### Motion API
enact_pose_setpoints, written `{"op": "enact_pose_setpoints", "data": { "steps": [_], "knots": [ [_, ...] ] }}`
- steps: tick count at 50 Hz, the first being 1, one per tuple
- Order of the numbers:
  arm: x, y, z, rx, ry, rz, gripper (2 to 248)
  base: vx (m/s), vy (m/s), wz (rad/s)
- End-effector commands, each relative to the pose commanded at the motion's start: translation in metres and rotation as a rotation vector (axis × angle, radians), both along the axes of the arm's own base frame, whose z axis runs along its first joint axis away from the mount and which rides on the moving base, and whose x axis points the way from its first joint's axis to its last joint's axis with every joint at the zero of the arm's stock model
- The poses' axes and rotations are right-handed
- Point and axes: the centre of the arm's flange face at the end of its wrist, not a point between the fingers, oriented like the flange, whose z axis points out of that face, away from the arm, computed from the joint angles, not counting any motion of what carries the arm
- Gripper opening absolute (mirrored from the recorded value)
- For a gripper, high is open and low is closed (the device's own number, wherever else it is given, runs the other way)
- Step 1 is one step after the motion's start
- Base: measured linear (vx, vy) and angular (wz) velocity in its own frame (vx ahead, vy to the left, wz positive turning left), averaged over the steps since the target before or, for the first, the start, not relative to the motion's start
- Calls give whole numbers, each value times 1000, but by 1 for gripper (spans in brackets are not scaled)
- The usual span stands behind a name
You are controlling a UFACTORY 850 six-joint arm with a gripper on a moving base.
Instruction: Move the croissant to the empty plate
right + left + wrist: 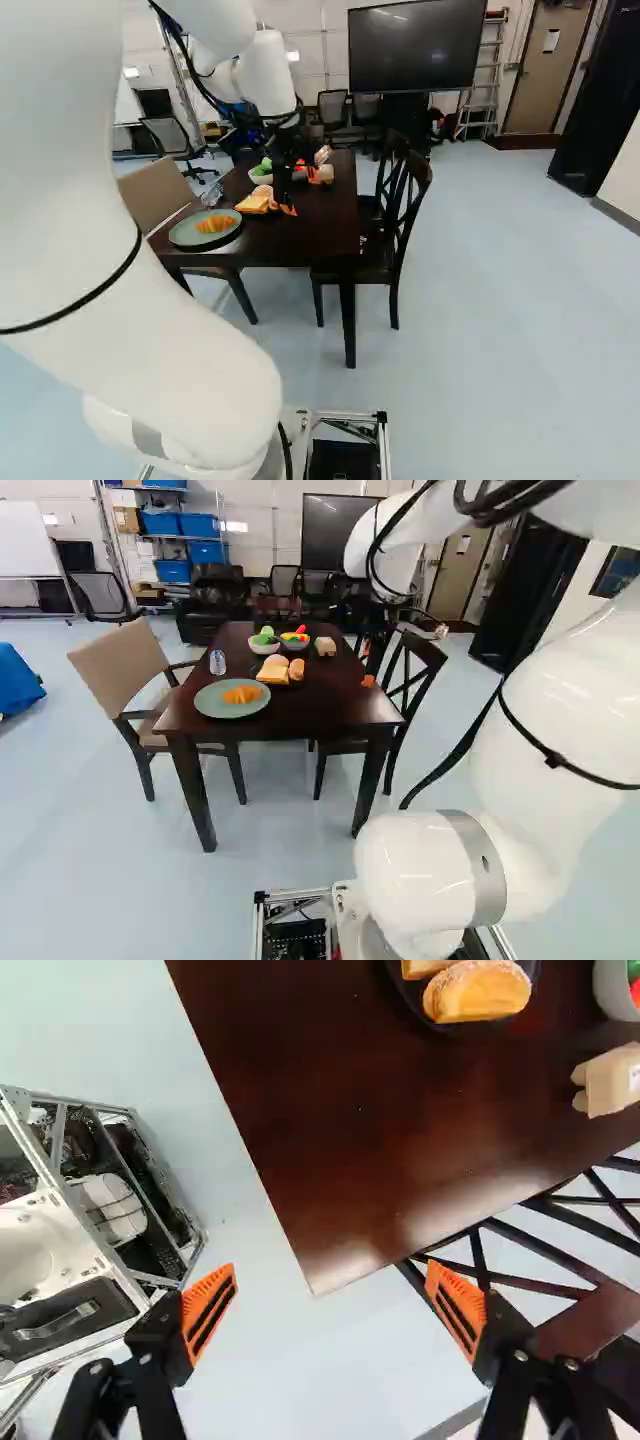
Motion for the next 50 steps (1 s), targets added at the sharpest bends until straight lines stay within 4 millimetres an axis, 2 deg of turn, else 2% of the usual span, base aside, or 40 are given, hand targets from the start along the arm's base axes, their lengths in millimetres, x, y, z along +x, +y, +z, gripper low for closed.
{"op": "enact_pose_setpoints", "data": {
  "steps": [23,50],
  "knots": [
    [0,0,-3,3,-9,-11,247,0,0,0],
    [-4,3,-19,24,-66,-74,247,0,0,0]
  ]
}}
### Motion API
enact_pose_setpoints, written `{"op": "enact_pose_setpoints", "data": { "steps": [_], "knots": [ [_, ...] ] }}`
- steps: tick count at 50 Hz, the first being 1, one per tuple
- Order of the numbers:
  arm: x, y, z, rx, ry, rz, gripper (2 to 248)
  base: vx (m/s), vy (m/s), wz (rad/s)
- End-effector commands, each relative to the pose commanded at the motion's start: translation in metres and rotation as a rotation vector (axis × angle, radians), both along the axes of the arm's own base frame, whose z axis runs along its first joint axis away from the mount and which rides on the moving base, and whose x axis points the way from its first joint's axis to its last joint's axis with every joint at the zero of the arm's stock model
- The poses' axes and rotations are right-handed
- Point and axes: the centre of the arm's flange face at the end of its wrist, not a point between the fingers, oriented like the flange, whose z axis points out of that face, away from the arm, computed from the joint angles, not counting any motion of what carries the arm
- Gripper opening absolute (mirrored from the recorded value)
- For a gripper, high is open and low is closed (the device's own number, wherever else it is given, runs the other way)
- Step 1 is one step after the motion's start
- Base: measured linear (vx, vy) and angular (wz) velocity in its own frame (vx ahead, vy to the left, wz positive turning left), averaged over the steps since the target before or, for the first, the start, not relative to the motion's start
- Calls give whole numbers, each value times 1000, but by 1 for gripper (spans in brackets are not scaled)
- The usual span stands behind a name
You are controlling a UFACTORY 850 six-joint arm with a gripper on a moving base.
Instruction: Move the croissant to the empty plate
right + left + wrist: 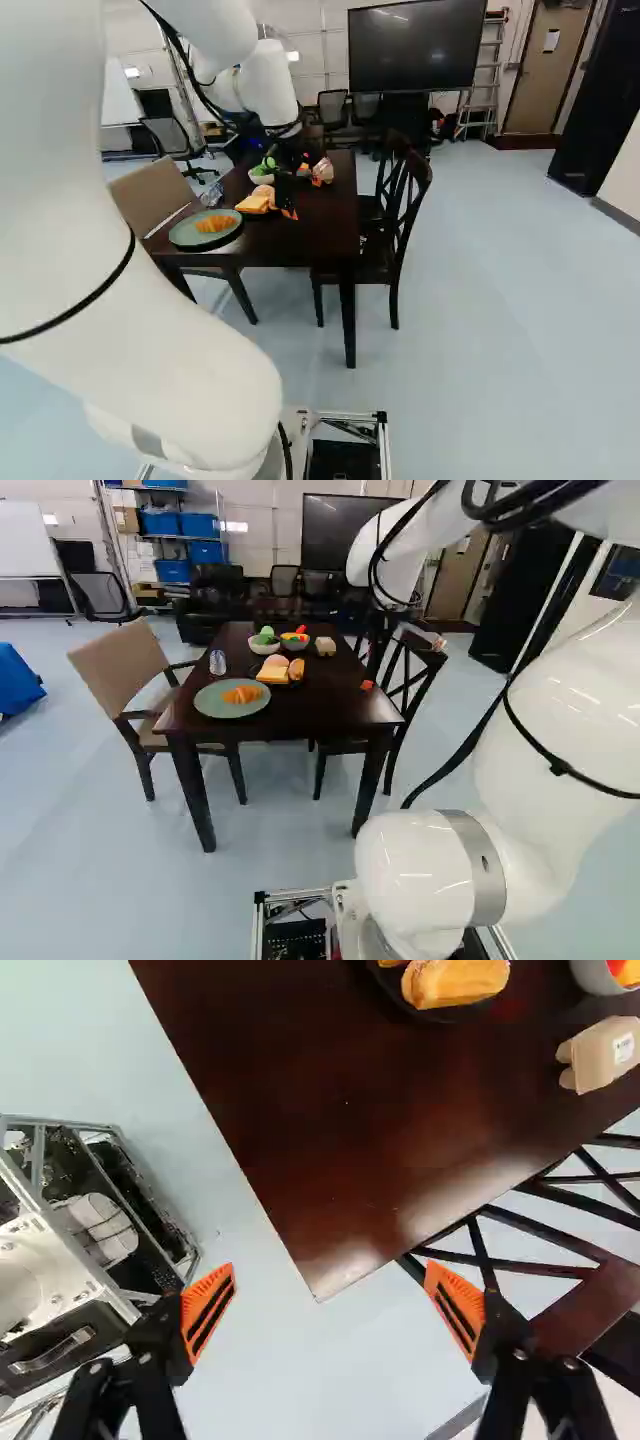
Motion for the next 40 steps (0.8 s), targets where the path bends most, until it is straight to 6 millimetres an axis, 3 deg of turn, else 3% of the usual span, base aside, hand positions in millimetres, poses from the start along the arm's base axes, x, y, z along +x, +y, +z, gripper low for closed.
{"op": "enact_pose_setpoints", "data": {
  "steps": [40],
  "knots": [
    [-15,9,-48,90,-174,-188,247,0,0,0]
  ]
}}
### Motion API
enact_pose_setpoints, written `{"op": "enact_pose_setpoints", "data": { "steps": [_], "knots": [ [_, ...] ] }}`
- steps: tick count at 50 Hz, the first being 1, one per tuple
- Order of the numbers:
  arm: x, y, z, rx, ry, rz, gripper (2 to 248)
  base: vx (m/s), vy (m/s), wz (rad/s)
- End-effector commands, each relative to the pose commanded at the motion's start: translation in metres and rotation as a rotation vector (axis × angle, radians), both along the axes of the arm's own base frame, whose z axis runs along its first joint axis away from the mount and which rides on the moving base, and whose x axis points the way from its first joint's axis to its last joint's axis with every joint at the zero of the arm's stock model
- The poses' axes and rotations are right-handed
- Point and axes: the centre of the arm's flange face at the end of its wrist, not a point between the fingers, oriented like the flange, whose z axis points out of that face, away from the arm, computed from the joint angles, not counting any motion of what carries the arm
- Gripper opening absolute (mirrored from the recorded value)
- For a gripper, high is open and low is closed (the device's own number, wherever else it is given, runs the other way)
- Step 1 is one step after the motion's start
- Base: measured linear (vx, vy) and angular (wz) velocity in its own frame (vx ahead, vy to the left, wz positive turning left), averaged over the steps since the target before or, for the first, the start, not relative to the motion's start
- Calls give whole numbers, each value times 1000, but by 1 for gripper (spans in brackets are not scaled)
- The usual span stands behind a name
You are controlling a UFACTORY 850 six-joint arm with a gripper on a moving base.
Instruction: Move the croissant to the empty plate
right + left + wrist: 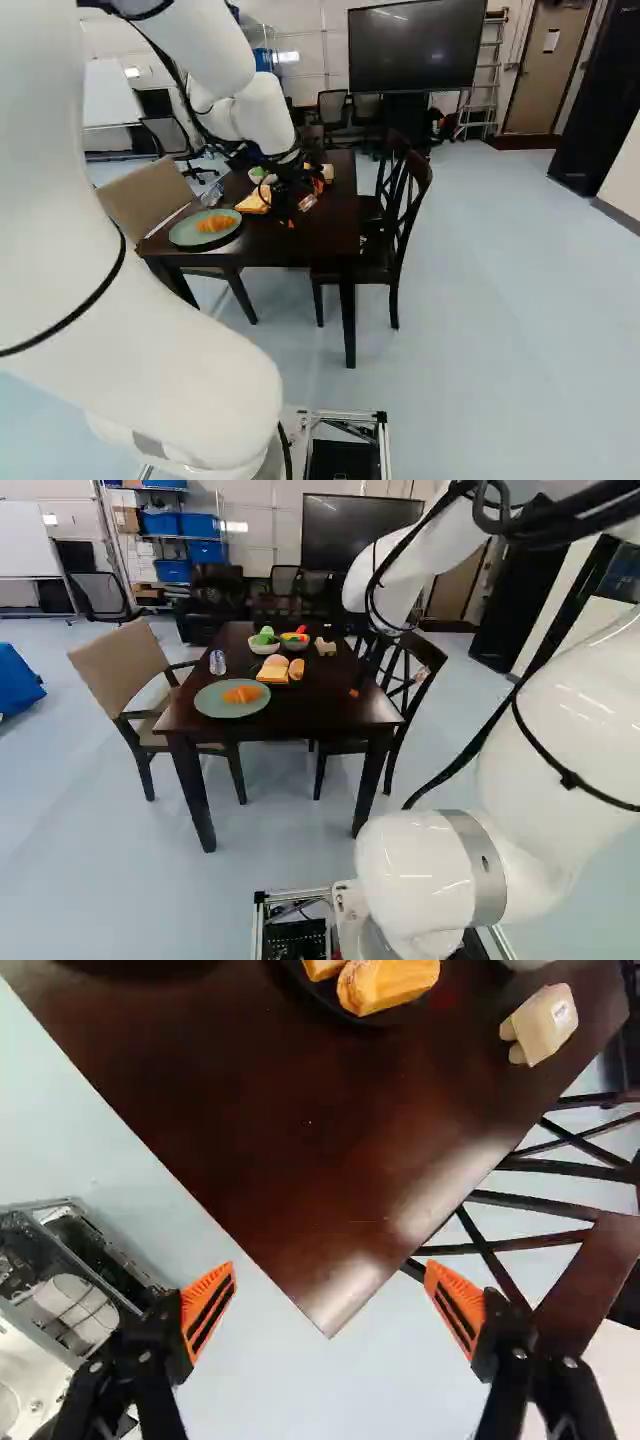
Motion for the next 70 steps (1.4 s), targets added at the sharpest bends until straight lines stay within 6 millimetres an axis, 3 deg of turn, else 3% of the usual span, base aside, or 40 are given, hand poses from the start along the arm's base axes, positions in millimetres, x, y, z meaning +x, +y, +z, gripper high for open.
{"op": "enact_pose_setpoints", "data": {
  "steps": [29,70],
  "knots": [
    [-26,10,-50,143,-194,-192,247,0,0,0],
    [-86,23,-116,444,-476,-442,247,0,0,0]
  ]
}}
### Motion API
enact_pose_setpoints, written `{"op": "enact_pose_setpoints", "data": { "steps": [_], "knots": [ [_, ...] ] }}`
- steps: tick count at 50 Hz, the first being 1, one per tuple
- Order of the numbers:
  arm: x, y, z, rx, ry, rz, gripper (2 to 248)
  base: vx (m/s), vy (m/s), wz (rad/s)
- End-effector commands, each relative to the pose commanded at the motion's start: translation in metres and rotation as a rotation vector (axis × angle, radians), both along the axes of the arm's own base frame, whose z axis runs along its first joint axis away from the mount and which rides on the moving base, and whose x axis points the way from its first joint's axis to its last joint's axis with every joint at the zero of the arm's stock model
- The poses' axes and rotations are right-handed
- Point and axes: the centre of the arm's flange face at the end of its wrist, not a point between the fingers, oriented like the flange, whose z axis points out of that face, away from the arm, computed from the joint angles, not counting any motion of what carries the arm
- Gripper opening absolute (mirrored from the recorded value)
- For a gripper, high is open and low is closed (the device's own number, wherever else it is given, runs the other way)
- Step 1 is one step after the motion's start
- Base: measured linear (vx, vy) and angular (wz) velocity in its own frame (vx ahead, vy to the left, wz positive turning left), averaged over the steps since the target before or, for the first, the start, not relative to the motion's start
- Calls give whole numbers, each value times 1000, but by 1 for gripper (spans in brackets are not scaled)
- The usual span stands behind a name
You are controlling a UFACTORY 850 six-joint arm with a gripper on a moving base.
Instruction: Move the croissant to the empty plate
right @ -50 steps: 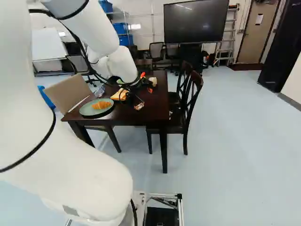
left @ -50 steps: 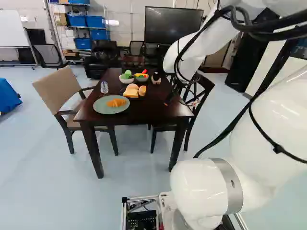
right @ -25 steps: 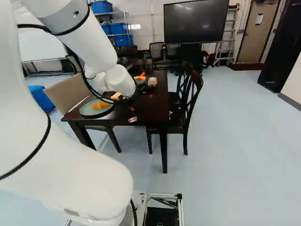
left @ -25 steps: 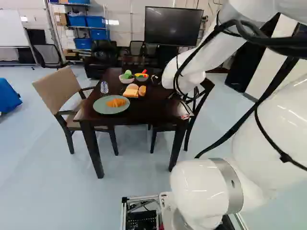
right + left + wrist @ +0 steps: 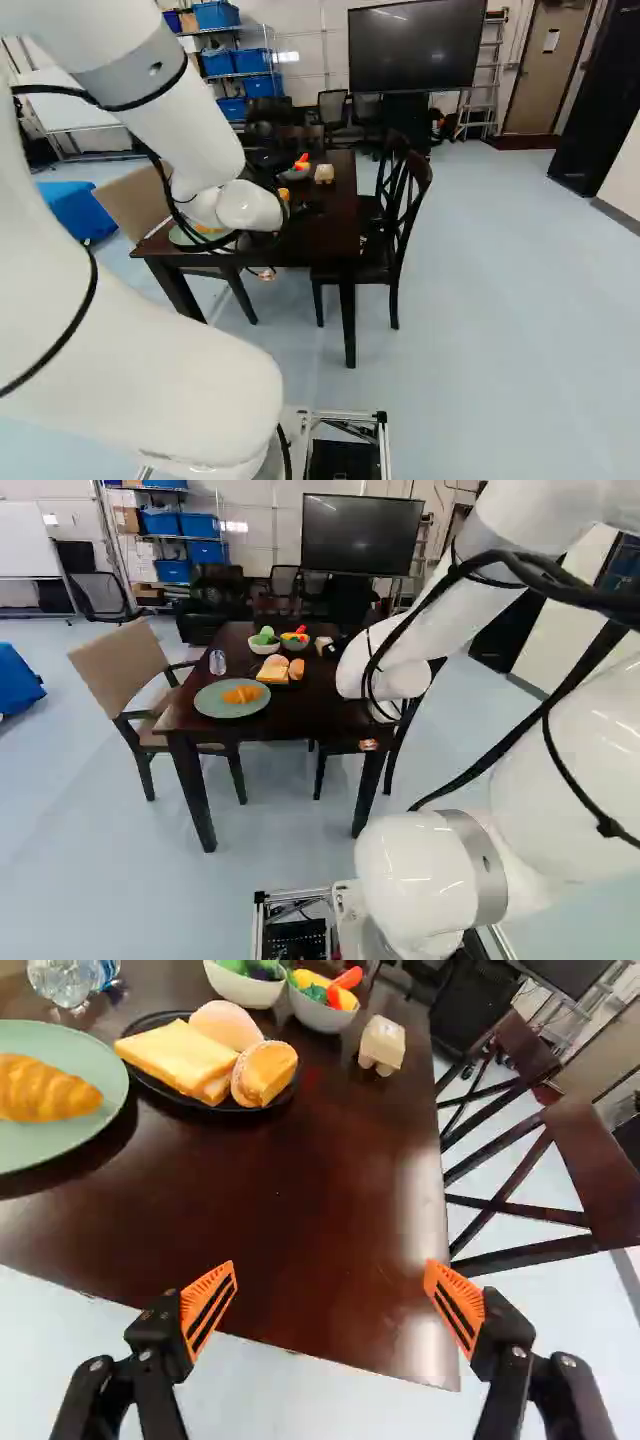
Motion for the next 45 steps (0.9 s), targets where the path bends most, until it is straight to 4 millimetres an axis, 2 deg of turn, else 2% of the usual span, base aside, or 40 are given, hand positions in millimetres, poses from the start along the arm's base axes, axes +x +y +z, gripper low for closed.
{"op": "enact_pose_setpoints", "data": {
  "steps": [45],
  "knots": [
    [-53,7,-36,239,-196,-113,247,0,0,0]
  ]
}}
